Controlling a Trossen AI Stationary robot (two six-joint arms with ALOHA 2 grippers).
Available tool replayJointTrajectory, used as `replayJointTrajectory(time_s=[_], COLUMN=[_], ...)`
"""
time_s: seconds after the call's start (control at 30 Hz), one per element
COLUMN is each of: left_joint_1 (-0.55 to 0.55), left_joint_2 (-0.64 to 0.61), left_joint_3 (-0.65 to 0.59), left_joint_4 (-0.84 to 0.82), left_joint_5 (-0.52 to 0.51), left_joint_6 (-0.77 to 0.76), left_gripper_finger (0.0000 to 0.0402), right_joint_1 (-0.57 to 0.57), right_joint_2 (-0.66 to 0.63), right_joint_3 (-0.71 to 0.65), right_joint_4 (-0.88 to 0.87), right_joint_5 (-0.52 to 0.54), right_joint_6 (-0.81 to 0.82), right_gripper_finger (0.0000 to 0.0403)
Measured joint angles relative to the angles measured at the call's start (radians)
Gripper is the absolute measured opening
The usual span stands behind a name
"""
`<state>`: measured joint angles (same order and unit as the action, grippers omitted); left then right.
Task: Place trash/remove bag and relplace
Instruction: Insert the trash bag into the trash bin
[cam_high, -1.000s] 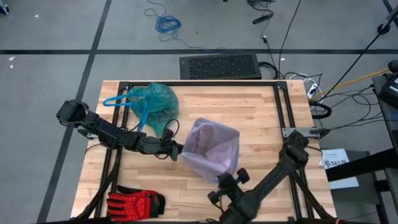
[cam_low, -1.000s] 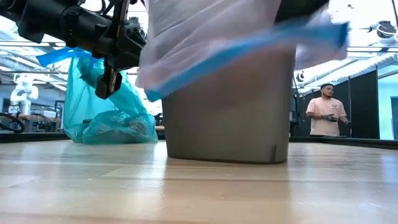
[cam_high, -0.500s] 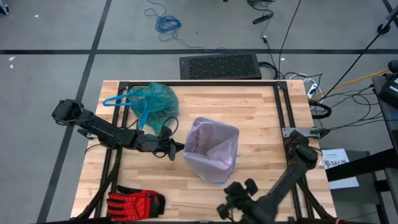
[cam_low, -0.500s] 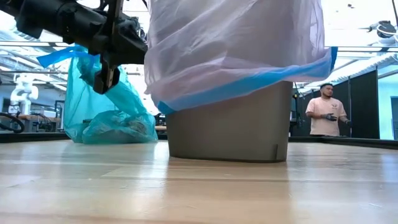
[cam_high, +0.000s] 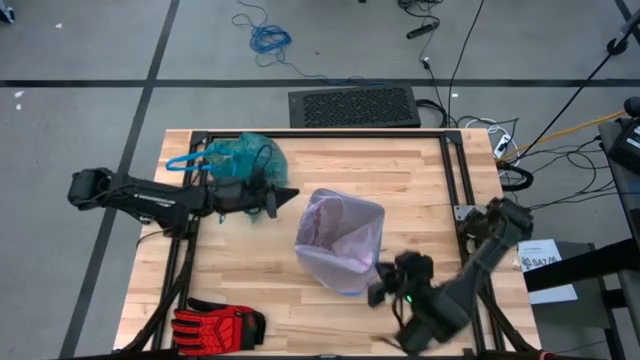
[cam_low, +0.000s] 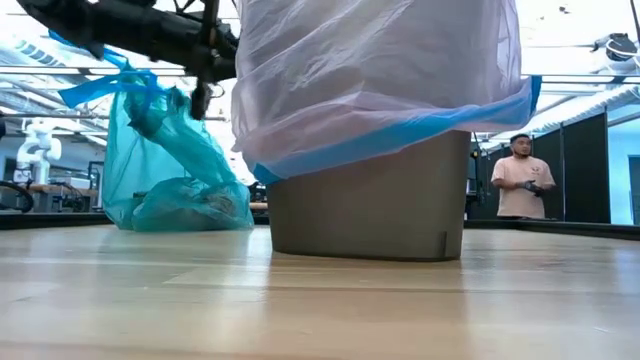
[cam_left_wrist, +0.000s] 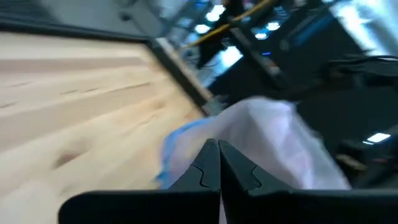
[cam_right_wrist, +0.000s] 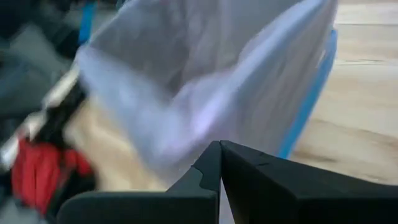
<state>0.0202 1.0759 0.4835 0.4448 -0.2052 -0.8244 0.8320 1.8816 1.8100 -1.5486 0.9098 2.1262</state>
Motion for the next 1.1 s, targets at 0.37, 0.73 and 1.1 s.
replayJointTrajectory(time_s=[0.37,0.73,1.1], left_joint_1=[0.148,0.15,0.152], left_joint_2=[0.269,0.528,0.628], left_joint_3=[-0.001,0.0,0.0], left_joint_4=[0.405,0.599,0.595], left_joint_5=[0.295,0.36,0.396], left_joint_6=[-0.04,-0.133,-0.182], left_gripper_finger=[0.0,0.0,0.0], right_joint_1=[-0.113,-0.167,-0.209], right_joint_2=[-0.121,-0.143,-0.151], right_joint_3=[-0.213,-0.422,-0.523], right_joint_4=[-0.021,0.143,0.432], right_joint_5=[0.056,0.071,-0.043], right_joint_6=[0.071,0.033,-0.13], right_gripper_finger=[0.0,0.0,0.0])
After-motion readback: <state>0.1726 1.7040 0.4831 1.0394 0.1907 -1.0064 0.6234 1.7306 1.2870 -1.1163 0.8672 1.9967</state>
